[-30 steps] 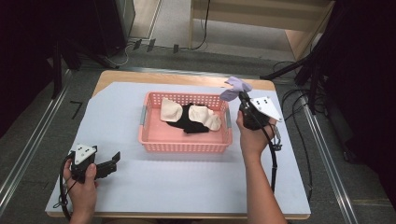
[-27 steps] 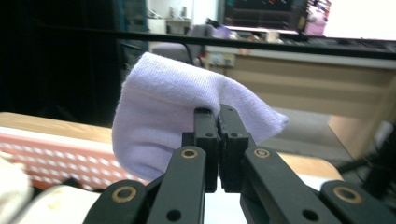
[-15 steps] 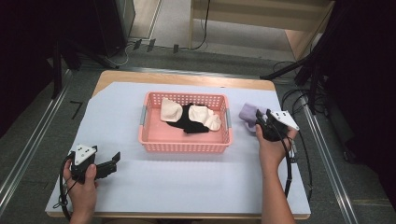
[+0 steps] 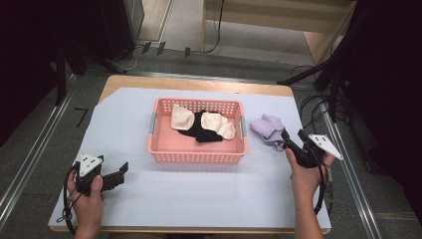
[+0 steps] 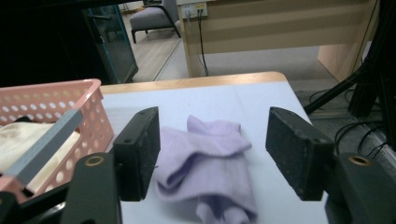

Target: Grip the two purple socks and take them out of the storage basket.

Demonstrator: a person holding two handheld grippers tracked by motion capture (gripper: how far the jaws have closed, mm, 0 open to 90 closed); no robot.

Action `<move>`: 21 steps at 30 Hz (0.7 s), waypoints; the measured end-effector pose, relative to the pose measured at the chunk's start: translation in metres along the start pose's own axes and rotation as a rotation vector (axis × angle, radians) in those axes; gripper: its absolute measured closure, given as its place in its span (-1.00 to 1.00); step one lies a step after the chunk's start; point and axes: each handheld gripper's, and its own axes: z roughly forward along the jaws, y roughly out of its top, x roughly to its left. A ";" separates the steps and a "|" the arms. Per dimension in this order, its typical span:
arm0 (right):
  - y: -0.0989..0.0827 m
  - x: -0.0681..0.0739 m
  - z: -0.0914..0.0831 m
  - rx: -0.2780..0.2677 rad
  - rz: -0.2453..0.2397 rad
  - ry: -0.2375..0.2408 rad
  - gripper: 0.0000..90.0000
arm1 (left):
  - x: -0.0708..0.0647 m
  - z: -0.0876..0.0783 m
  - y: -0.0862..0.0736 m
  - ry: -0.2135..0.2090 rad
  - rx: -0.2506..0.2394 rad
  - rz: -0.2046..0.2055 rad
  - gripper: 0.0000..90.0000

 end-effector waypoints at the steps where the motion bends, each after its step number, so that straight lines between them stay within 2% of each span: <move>1: -0.002 -0.002 -0.004 0.011 0.005 0.005 -0.24 | 0.000 0.000 0.000 0.001 -0.004 -0.003 -0.69; 5: -0.012 -0.006 -0.018 0.027 0.002 0.011 -0.36 | -0.001 0.000 0.000 0.003 -0.004 -0.001 -0.69; 8: -0.017 -0.010 -0.028 0.028 0.022 0.027 -0.45 | -0.001 0.000 0.000 0.003 -0.007 0.002 -0.69; 12: -0.024 -0.017 -0.037 0.030 0.003 0.063 -0.57 | -0.001 0.000 0.000 0.005 -0.003 0.011 -0.69; 16: -0.031 -0.021 -0.048 0.049 -0.032 0.049 -0.59 | -0.001 0.000 0.000 0.003 -0.003 0.010 -0.69; 21: -0.040 -0.029 -0.061 0.068 -0.031 0.040 -0.60 | -0.002 -0.001 0.000 0.004 -0.004 0.012 -0.69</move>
